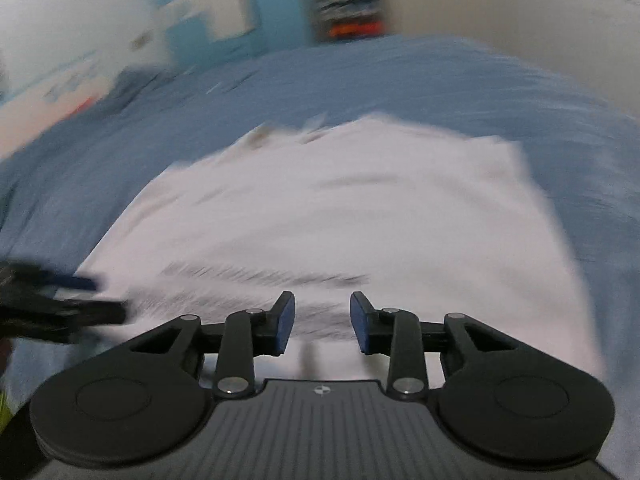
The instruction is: Fold small clothes
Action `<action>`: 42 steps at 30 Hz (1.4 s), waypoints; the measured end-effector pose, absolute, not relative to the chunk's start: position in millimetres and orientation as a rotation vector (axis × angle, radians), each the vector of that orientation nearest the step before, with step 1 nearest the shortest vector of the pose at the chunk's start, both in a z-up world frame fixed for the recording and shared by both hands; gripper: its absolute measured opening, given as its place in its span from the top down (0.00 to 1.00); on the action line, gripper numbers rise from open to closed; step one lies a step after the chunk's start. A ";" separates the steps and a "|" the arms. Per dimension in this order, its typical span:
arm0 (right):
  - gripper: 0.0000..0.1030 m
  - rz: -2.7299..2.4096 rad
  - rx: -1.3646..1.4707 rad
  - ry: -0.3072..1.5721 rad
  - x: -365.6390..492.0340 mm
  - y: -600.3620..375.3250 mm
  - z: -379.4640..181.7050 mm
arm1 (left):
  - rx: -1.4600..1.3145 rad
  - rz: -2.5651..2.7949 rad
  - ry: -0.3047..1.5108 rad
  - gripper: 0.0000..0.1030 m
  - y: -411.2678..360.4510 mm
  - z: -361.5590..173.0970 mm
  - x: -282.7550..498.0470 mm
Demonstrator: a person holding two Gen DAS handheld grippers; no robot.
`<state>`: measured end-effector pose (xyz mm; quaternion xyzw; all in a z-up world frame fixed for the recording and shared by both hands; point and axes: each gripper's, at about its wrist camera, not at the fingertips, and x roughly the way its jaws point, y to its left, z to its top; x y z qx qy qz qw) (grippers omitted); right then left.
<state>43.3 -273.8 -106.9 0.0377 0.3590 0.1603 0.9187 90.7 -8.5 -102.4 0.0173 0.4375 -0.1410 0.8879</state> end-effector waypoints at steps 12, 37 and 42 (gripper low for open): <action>0.68 0.413 -0.009 0.826 40.3 -255.5 -138.5 | 0.072 -0.288 1.014 0.29 -13.5 -131.2 89.6; 0.67 -0.021 0.035 0.722 17.6 -355.9 -111.5 | -0.005 -0.009 0.975 0.30 74.0 -121.1 84.0; 0.60 -0.015 0.020 0.701 41.6 -334.3 -109.1 | 0.077 0.003 0.962 0.30 53.2 -112.4 98.3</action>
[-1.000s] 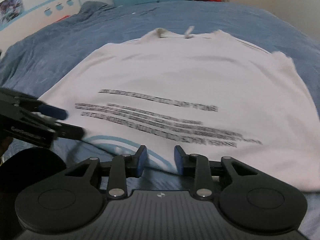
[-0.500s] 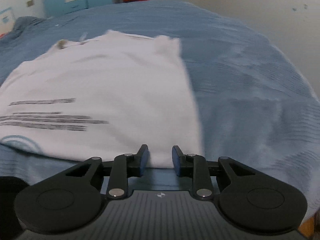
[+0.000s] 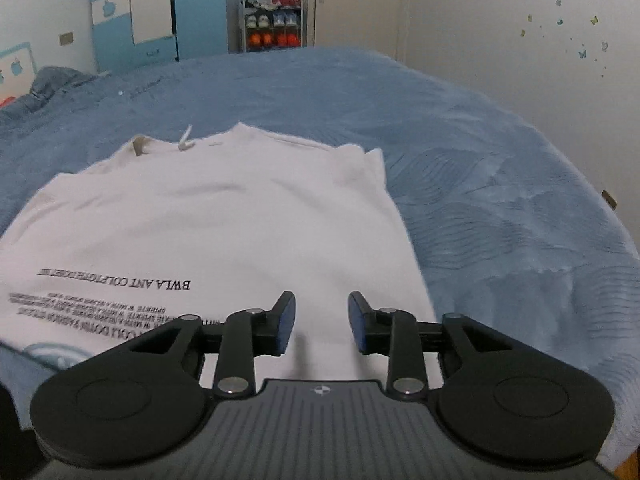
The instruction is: Fold small clothes
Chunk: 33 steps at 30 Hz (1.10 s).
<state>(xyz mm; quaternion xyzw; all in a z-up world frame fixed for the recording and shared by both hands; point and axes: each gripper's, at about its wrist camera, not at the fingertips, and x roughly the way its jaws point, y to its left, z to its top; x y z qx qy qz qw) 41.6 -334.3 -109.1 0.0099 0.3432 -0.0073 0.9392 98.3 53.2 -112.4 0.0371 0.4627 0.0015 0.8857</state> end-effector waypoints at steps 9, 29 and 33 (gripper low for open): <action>0.52 0.011 0.031 0.802 49.8 -344.6 -136.1 | -0.060 0.029 1.069 0.26 75.7 -143.1 104.0; 0.49 -0.062 0.032 0.722 79.1 -346.7 -124.9 | -0.018 0.029 1.044 0.28 53.5 -129.1 157.9; 0.49 -0.086 0.064 0.666 88.3 -350.7 -110.7 | 0.002 -0.012 1.016 0.28 42.2 -117.4 166.3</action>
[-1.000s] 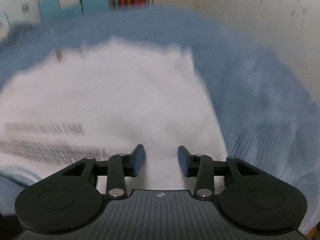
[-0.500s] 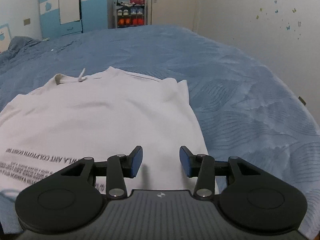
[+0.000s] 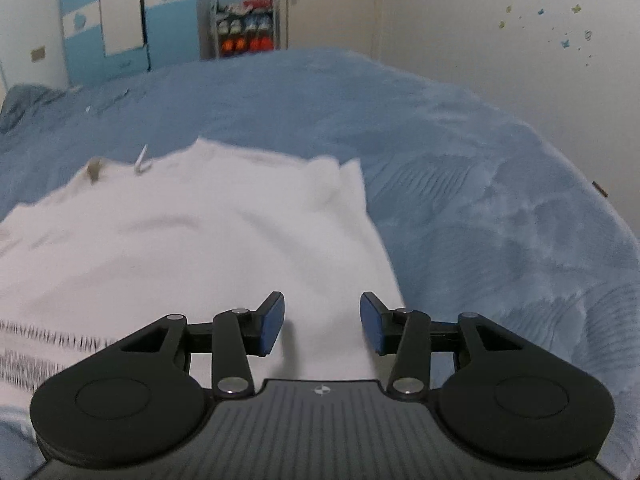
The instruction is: Fold small clothes
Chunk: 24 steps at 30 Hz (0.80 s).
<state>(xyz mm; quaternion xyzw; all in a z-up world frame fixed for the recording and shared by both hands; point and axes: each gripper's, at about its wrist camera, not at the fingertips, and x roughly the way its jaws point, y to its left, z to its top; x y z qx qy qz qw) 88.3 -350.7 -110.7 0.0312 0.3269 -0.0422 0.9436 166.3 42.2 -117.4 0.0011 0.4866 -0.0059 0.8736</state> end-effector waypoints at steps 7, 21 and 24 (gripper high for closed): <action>0.40 -0.125 0.081 0.769 126.4 -359.7 -142.0 | 0.094 -0.029 0.988 0.26 20.3 -140.5 193.8; 0.38 -0.222 0.322 0.812 52.9 -416.7 -118.1 | 0.108 -0.020 0.919 0.26 37.2 -116.1 166.6; 0.38 -0.211 0.465 0.864 33.1 -431.3 -131.1 | 0.102 -0.009 0.914 0.26 40.8 -110.7 154.8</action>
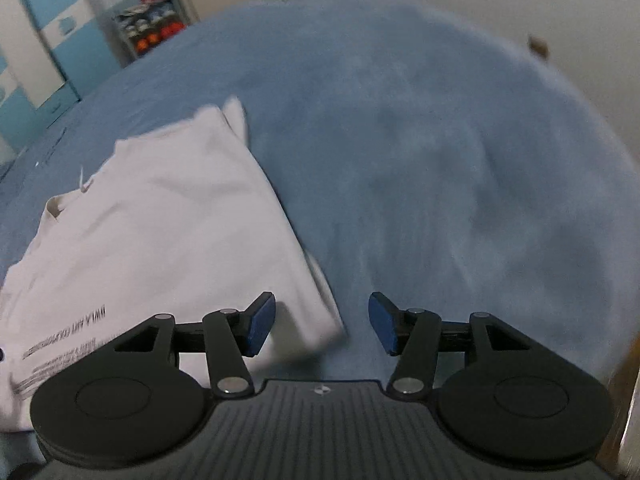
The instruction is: Fold small clothes
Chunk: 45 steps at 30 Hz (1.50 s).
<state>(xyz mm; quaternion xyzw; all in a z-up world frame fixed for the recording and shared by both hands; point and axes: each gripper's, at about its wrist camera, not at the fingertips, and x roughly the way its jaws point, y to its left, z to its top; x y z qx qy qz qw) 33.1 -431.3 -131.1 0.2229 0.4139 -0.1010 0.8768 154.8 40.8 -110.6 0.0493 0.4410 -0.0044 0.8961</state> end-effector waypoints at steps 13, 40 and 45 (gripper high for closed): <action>0.68 -0.178 0.909 0.764 43.0 -447.1 -168.2 | 0.133 -0.020 0.914 0.26 26.6 -102.9 138.8; 0.67 -0.256 0.515 0.729 50.1 -408.1 -155.1 | 0.157 -0.022 0.903 0.26 41.4 -93.2 120.0; 0.55 -0.206 0.726 0.682 47.3 -427.6 -178.2 | 0.163 -0.010 0.922 0.26 45.0 -100.3 120.6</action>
